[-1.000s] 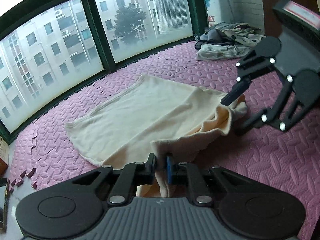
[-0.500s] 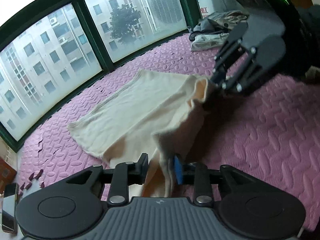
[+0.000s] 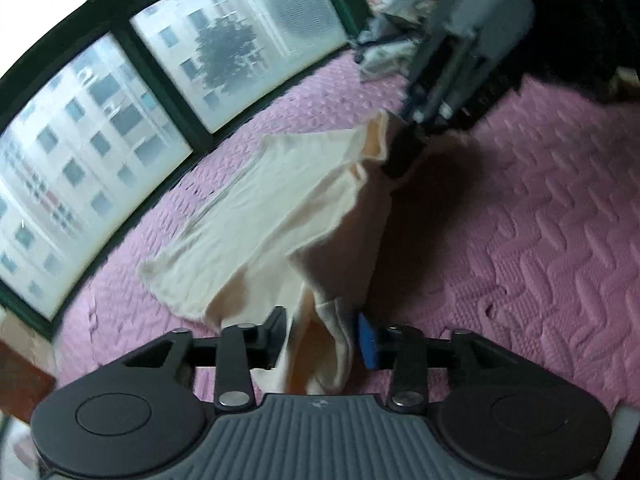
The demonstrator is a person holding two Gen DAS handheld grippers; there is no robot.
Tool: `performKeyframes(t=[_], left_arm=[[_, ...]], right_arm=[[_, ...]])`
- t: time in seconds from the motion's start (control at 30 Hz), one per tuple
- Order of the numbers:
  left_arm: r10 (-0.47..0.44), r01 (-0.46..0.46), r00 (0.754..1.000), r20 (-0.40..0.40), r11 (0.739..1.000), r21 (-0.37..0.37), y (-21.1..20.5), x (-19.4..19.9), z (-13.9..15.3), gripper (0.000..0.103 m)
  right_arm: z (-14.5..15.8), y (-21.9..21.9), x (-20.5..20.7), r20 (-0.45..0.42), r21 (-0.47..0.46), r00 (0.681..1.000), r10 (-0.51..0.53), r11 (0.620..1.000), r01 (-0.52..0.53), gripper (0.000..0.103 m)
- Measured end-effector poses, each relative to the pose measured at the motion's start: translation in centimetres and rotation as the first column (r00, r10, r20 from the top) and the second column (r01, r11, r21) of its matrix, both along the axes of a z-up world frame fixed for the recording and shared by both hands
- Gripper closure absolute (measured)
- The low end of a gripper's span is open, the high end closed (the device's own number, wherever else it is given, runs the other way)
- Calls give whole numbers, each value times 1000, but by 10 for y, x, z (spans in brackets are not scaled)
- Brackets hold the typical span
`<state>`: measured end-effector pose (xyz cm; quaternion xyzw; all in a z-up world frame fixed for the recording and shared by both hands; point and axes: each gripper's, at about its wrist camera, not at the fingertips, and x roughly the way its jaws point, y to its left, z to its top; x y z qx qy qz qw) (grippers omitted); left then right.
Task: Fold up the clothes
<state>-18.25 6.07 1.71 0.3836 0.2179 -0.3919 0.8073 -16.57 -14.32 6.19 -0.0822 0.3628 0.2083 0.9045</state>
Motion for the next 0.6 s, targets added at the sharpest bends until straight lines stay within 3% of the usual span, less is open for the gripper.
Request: performKeyframes(t=[0.1,0.17,0.4,0.6], left_arm=[[4,-4,1000,-10,1000,2,-1,0,-1,89],[24,-24,1000,-9,1000,-13,2,-1,2,92],[30,-35,997,-67,996,-79,27,-26,28,93],[-26,14,988,-150,996,-83,52,-80,50,93]], right_arm=[[2,1,-3,7,2,1000,-16,1000,16,90],[4,2,-7,14,4,1000,-23,1000,23,90],[18,11,-39,36,1,999,17,1000,-17,91],[36,28,-91,-1,2,997,80,997,-80,91]])
